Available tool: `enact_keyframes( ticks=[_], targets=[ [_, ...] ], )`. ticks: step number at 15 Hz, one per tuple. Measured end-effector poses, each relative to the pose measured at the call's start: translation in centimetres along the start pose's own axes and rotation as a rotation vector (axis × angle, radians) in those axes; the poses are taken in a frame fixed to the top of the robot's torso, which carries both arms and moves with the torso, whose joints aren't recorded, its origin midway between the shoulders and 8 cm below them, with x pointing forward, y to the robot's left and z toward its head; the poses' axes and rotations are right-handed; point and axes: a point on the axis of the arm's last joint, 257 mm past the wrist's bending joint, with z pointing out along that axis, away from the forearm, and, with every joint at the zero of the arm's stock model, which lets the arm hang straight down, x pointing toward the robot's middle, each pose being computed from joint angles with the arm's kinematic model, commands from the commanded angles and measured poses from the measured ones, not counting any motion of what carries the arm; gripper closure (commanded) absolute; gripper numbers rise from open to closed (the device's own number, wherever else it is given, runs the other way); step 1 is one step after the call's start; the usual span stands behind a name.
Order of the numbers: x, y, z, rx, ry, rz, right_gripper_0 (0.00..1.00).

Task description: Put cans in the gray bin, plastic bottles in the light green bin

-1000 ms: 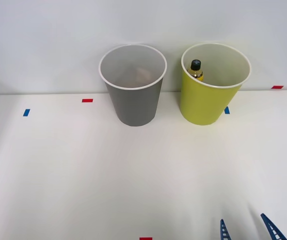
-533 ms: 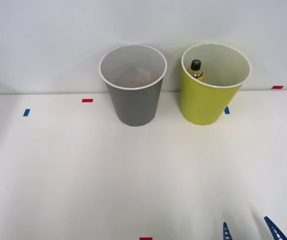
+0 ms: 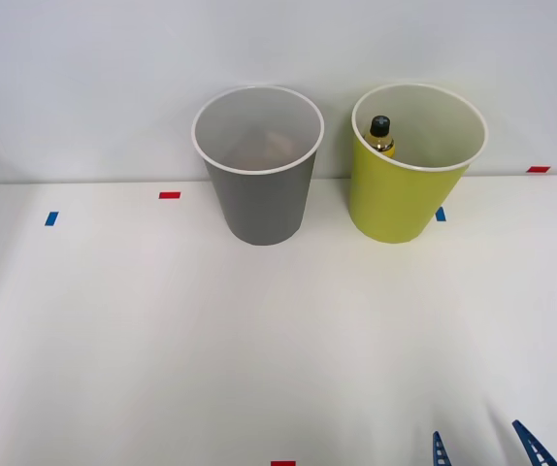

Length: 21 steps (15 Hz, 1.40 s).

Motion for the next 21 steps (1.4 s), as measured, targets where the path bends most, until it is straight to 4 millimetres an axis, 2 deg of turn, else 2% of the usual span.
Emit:
enact_keyframes(
  ticks=[21],
  targets=[
    [0.00, 0.00, 0.00, 0.000, 0.000, 0.000, 0.00]
  ],
)
